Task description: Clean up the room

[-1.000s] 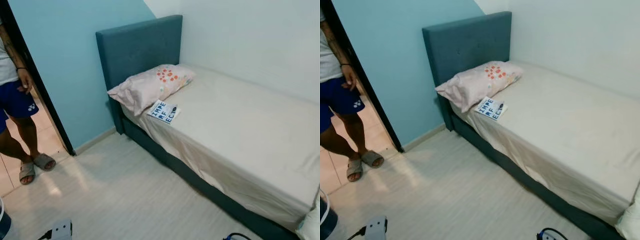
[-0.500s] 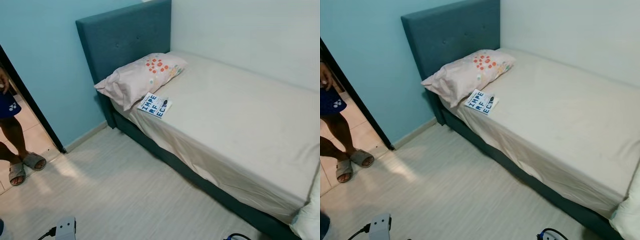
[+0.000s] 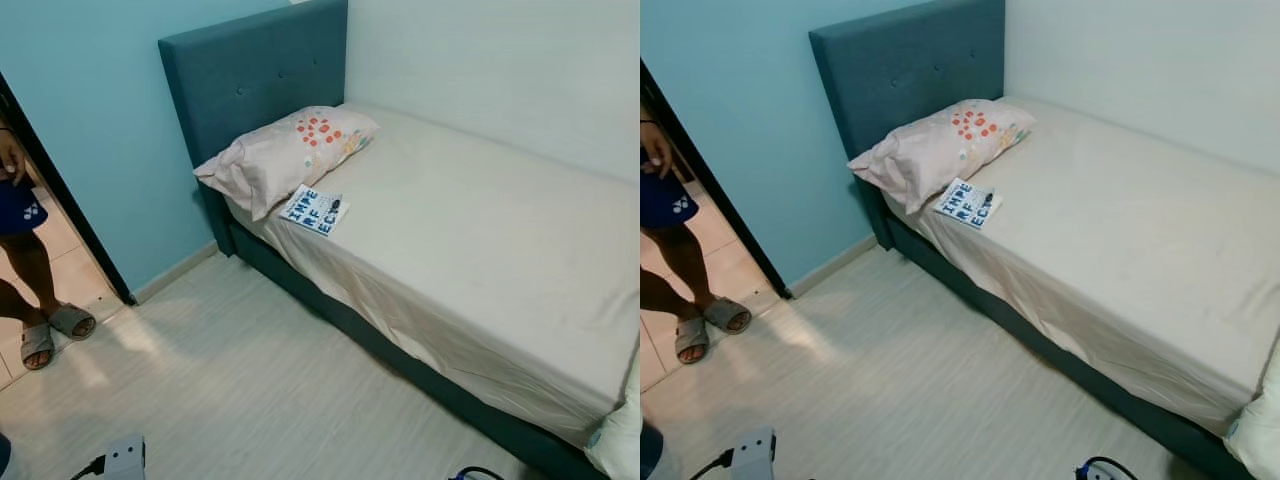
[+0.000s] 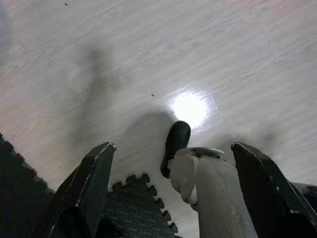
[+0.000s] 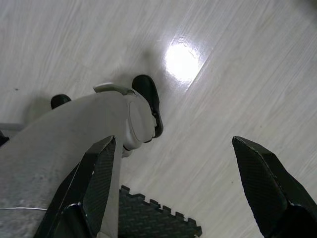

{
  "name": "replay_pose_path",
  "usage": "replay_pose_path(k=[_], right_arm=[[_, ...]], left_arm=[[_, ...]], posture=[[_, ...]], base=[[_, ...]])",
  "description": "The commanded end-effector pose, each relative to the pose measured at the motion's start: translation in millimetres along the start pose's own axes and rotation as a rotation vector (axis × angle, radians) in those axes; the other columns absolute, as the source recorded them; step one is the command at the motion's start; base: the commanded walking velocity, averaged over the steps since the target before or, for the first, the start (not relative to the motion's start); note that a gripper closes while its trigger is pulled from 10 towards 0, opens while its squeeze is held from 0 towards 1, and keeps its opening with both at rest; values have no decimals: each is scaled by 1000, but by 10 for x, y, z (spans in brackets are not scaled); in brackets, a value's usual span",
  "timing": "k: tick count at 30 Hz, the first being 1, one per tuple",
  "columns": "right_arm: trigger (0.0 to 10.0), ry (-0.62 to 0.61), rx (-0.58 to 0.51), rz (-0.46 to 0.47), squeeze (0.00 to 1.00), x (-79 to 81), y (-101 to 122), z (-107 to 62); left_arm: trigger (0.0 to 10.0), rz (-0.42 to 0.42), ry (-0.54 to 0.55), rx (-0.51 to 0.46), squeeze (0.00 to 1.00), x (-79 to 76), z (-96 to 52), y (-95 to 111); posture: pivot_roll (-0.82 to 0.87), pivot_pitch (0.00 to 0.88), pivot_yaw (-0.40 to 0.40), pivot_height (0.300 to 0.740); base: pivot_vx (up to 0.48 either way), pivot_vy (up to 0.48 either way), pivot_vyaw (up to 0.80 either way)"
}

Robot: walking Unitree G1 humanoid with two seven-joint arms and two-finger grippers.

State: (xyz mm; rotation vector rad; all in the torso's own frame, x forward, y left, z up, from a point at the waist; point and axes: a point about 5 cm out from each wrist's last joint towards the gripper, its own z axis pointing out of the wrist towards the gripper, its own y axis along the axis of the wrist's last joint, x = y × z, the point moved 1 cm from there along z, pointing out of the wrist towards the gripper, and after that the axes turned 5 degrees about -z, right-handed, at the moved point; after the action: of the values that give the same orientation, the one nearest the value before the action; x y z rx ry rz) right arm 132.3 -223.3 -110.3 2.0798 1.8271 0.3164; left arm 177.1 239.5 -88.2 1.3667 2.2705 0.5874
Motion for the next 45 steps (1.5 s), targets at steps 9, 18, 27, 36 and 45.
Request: replay_pose_path(k=[9, 18, 27, 36, 45], right_arm=[[10000, 2, -18, 3, 0, 17, 133, 13], [10000, -3, -27, -10, 0, -17, 200, 13], [10000, -23, -134, -7, 0, -146, 569, -6], [10000, -27, -172, -16, 0, -196, 739, -24], [10000, -36, -196, -20, 0, -216, 843, -37]], left_arm=[[10000, -9, 17, -14, 0, 43, -6, 18], [10000, -17, 10, 7, 0, -22, 3, -25], [10000, 8, -8, 15, 0, -77, 3, -82], [10000, 7, -24, 10, 0, -229, 21, -98], [10000, 27, -66, 29, 0, -363, 28, -137]], posture=[[-68, 51, 49, 740], [-62, 18, 34, 740], [-123, 27, 24, 740], [-140, 10, 4, 740], [-151, 0, 18, 740]], base=[[0, 0, -427], [0, 0, 0], [0, 0, 0], [0, 0, 0], [0, 0, 0]])
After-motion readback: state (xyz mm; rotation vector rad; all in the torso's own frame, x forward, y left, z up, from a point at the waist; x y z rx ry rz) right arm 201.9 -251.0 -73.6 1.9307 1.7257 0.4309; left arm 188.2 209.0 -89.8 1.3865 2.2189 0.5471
